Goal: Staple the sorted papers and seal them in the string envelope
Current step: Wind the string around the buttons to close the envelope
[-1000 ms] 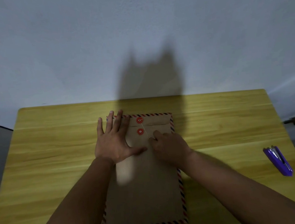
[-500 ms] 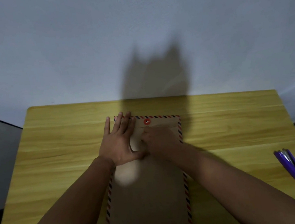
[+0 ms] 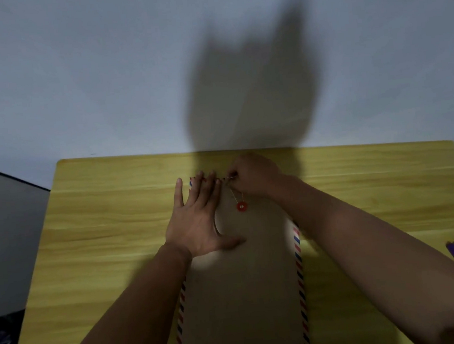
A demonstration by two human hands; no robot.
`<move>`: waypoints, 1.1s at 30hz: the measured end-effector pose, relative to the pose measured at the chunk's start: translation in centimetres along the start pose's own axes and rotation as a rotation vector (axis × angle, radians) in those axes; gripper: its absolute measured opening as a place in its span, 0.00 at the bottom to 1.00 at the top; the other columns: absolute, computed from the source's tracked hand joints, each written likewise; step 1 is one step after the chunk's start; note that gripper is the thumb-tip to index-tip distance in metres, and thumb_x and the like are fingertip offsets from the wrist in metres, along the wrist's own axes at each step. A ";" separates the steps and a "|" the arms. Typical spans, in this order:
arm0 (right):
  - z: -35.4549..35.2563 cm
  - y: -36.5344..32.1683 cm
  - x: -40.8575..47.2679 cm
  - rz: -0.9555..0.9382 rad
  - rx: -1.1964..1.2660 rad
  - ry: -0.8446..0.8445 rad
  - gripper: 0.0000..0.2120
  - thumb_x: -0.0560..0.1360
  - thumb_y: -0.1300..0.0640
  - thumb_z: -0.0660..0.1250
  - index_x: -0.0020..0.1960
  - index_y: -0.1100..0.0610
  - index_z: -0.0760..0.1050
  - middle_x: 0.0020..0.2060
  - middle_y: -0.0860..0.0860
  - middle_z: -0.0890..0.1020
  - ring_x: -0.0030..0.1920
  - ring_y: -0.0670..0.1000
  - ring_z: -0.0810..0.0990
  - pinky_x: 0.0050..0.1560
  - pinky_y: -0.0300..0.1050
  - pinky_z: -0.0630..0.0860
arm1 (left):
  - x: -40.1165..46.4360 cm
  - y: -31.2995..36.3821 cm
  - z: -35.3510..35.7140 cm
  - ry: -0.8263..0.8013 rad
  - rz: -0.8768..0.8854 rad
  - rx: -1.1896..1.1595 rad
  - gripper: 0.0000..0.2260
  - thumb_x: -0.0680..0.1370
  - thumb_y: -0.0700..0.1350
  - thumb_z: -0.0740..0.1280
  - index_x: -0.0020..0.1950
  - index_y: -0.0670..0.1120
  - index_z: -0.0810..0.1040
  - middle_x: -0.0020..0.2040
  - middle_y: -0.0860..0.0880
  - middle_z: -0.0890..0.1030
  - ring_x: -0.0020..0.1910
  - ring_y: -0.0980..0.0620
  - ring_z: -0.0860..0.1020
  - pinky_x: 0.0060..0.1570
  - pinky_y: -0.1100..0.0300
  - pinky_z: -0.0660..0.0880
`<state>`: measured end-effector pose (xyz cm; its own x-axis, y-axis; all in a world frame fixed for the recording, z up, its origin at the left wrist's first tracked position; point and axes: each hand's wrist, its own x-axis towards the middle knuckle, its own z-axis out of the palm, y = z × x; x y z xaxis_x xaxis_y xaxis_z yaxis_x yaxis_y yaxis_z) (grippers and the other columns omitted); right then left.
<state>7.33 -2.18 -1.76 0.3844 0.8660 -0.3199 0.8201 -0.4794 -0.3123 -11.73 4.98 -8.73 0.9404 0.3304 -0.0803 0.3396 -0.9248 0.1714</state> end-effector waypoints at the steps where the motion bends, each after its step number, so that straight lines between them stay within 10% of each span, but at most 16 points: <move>1: -0.1 0.3 0.1 0.035 0.055 -0.006 0.08 0.73 0.54 0.69 0.46 0.52 0.86 0.44 0.52 0.86 0.47 0.55 0.83 0.45 0.46 0.79 | 0.0 0.0 0.0 0.000 0.000 0.000 0.64 0.62 0.88 0.53 0.85 0.45 0.58 0.86 0.46 0.57 0.87 0.44 0.50 0.80 0.29 0.47; 17: 2.2 3.8 -2.9 0.314 0.481 0.241 0.02 0.68 0.60 0.74 0.37 0.57 0.84 0.35 0.48 0.85 0.39 0.46 0.83 0.38 0.41 0.75 | -0.1 0.1 -0.1 0.008 0.003 0.010 0.63 0.64 0.88 0.51 0.85 0.44 0.60 0.86 0.46 0.57 0.87 0.44 0.50 0.80 0.29 0.46; 33: 1.6 0.7 -0.7 0.147 0.252 0.231 0.03 0.68 0.57 0.71 0.39 0.55 0.84 0.38 0.49 0.86 0.41 0.50 0.84 0.41 0.45 0.80 | -0.1 0.2 -0.2 0.005 -0.013 0.010 0.63 0.64 0.88 0.49 0.86 0.46 0.58 0.87 0.47 0.55 0.87 0.46 0.47 0.81 0.30 0.44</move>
<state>6.98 -3.38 -3.15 0.5995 0.7807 -0.1764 0.6299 -0.5962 -0.4978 -11.80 4.81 -8.45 0.9360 0.3434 -0.0778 0.3517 -0.9223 0.1602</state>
